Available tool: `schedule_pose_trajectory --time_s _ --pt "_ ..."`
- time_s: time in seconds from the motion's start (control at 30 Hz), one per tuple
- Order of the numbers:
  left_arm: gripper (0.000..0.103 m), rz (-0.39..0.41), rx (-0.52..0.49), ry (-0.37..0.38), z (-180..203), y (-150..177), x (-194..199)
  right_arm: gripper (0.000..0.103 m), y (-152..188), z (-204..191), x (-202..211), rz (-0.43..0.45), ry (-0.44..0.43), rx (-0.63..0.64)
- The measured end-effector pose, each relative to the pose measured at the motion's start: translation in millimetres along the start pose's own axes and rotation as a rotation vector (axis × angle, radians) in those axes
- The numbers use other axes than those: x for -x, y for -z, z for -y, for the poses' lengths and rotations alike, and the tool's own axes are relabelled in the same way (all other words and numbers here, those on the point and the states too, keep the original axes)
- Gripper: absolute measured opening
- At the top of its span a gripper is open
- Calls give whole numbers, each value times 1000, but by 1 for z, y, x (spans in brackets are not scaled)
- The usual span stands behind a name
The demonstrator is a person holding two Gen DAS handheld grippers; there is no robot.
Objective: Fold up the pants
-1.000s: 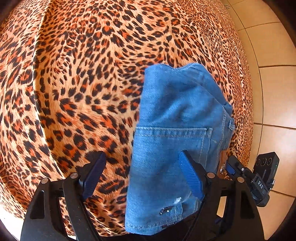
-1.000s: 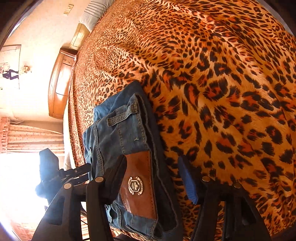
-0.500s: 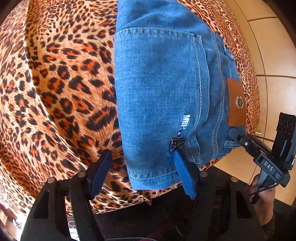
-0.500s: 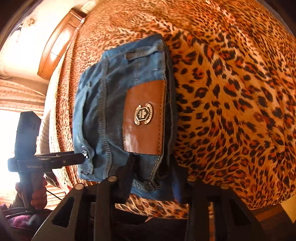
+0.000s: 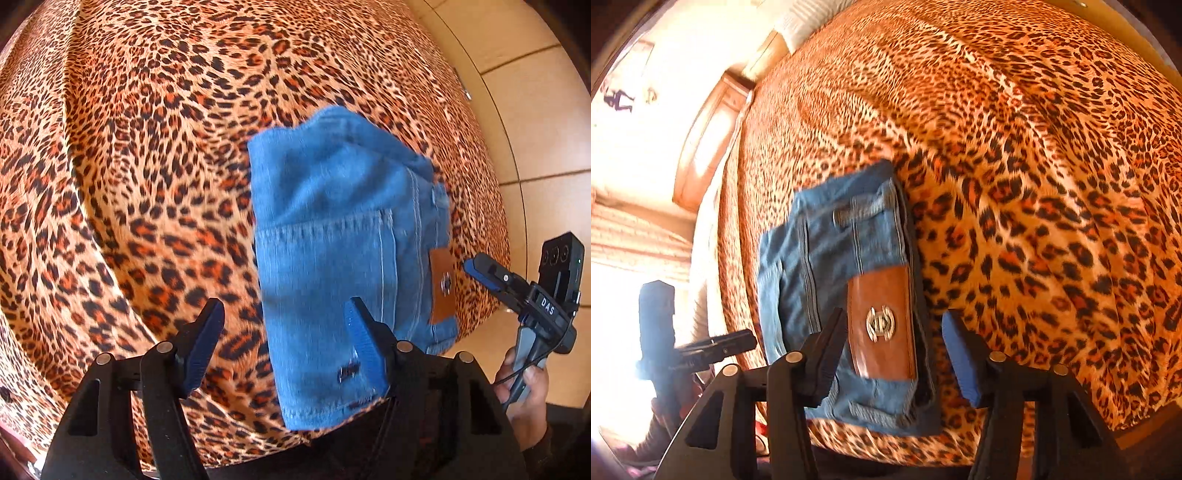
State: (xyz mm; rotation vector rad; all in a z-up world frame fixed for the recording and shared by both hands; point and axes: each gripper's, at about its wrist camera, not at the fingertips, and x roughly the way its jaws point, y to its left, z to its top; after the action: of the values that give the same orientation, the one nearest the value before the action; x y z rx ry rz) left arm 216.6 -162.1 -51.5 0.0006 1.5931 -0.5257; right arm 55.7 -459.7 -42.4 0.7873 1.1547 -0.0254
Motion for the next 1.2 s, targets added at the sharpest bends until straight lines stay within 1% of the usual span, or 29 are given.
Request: schedule_pose_trajectory --time_s 0.03,0.13,0.2,0.23,0.27,0.3,0.33,0.43,0.47,0.53,0.57,0.63,0.67,0.7,0.73,0.77,0.8,0.83,0.87,0.93,0.97,1.0,1.07,1.1,1.13,1.17,1.2 --pt "67 -5 22 0 -1 -8 -5 58 -9 0 -6 4 -19 -14" --pt "67 1 76 4 -2 -31 -19 58 -34 -12 -35 9 26 -15" --pt "68 21 83 -57 -1 -43 -29 58 -43 -25 -47 31 46 14" --pt "71 10 86 -82 0 -46 -37 56 -45 -33 -55 30 79 43" --pt "71 -5 100 -80 0 -49 -43 56 -48 -38 -65 8 148 78" --pt "71 1 116 -66 -2 -49 -41 56 -49 -39 -71 -23 213 100" --pt "71 4 126 -53 -4 -47 -37 56 -49 -39 -73 -40 216 99" --pt "71 19 132 -3 -21 -33 -18 57 -41 -19 -50 -9 125 22" --pt "71 15 135 25 -25 -27 -15 57 -39 -14 -45 -14 75 -7" --pt "73 -12 165 87 -36 -12 -15 61 -33 -4 -41 -36 -12 -53" --pt "73 -34 186 112 -41 -6 -20 61 -30 -2 -42 -45 -32 -57" --pt "74 -76 214 161 -43 4 -34 61 -23 1 -49 -65 -44 -42" --pt "77 -56 218 169 -42 7 -36 61 -19 2 -56 -81 -49 -40" --pt "83 -34 216 174 -37 11 -32 64 -16 4 -63 -95 -59 -46" --pt "84 -38 206 179 -34 12 -29 68 -9 5 -64 -89 -71 -47" --pt "84 -62 192 190 -28 14 -33 68 0 -3 -61 -62 -93 -33" --pt "84 -86 180 203 -21 16 -38 68 5 -10 -64 -80 -161 -31" --pt "84 -104 163 208 -13 17 -43 69 9 -13 -64 -106 -216 -38" --pt "85 -109 135 189 -5 20 -47 71 13 -18 -62 -95 -219 -14" --pt "92 -101 76 153 5 22 -48 72 16 -23 -64 -94 -191 47" --pt "93 -105 67 146 9 21 -50 72 17 -21 -66 -103 -174 43" --pt "93 -104 72 142 10 19 -51 70 18 -18 -72 -108 -160 28" --pt "93 -89 98 154 10 16 -50 70 17 -10 -73 -77 -206 -23" --pt "93 -82 118 165 9 14 -49 71 17 -8 -75 -70 -212 -57" --pt "92 -76 130 175 8 11 -48 72 18 -7 -75 -65 -222 -84" --pt "90 -69 131 166 5 11 -46 72 19 -6 -74 -72 -255 -109" --pt "82 -58 120 132 6 11 -45 72 21 -4 -75 -83 -295 -129"
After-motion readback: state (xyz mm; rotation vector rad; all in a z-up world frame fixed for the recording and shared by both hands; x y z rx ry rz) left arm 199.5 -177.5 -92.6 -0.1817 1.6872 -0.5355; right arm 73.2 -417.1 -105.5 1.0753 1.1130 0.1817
